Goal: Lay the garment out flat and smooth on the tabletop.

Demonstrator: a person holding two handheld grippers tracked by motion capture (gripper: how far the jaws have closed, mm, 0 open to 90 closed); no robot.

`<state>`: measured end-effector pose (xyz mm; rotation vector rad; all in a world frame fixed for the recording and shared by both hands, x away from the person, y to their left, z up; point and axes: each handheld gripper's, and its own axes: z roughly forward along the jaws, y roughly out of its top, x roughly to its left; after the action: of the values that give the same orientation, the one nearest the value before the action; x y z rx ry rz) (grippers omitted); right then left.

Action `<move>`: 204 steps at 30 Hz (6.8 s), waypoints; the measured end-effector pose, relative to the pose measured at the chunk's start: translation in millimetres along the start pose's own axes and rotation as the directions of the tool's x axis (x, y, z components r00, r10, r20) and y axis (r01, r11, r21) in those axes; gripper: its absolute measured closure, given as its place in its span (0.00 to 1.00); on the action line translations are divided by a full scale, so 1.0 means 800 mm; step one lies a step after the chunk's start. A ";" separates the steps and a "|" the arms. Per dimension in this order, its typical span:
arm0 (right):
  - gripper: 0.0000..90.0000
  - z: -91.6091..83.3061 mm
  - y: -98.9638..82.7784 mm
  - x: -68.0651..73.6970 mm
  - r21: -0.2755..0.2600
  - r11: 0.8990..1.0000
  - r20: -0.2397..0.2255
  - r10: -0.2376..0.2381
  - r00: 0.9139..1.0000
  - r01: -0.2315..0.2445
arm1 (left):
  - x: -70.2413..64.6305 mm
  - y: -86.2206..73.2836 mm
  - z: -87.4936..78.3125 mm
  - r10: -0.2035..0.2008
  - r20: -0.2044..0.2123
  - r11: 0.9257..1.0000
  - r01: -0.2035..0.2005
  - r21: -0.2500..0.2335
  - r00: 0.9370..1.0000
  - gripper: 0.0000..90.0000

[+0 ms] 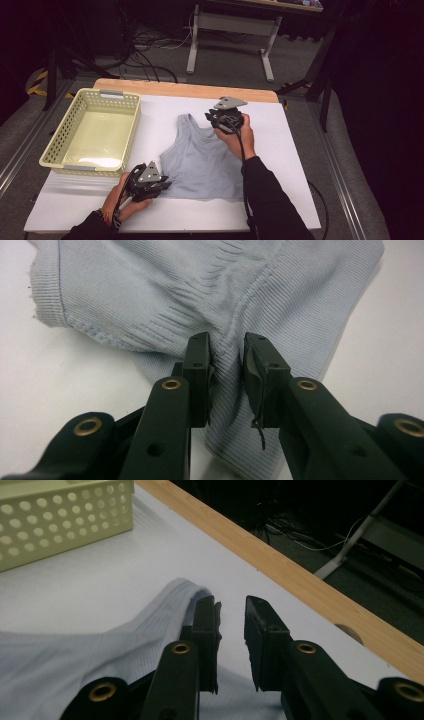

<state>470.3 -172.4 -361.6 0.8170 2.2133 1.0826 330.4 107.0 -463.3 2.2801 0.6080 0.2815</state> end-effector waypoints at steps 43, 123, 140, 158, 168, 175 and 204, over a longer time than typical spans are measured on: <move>0.90 -0.122 -0.216 0.014 0.186 0.972 0.024 0.139 0.990 -0.141 | 0.002 0.012 0.015 0.021 -0.005 1.000 -0.022 -0.019 1.000 0.80; 1.00 -0.097 -0.201 0.000 0.176 0.979 0.132 0.084 0.988 -0.107 | -0.006 0.052 0.041 0.124 0.029 0.992 -0.124 -0.001 0.992 0.95; 0.77 -0.111 -0.202 -0.009 0.063 0.977 0.110 0.195 0.975 -0.202 | 0.047 0.065 0.038 -0.037 -0.204 0.999 0.029 -0.039 0.978 0.92; 0.80 -0.097 -0.205 -0.009 0.180 0.960 0.049 0.207 0.977 -0.213 | 0.023 0.059 0.013 0.050 -0.150 0.998 -0.056 -0.035 0.987 0.74; 0.95 -0.117 -0.198 -0.003 0.138 0.971 0.055 0.190 0.980 -0.195 | -0.014 0.011 -0.017 0.070 -0.046 0.998 -0.070 -0.006 0.996 0.57; 0.95 -0.139 -0.197 0.000 0.104 0.973 0.071 0.201 0.977 -0.208 | -0.015 -0.010 -0.011 0.033 -0.024 0.999 -0.033 0.029 0.999 0.54; 0.53 -0.146 -0.190 -0.002 -0.025 0.974 0.125 0.228 0.966 -0.226 | -0.006 -0.008 -0.018 0.045 -0.062 0.999 -0.045 0.009 0.997 0.95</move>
<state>348.2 -306.5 -424.3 1.1248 2.0427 1.1132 318.9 117.6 -458.2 2.3019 0.5904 0.3734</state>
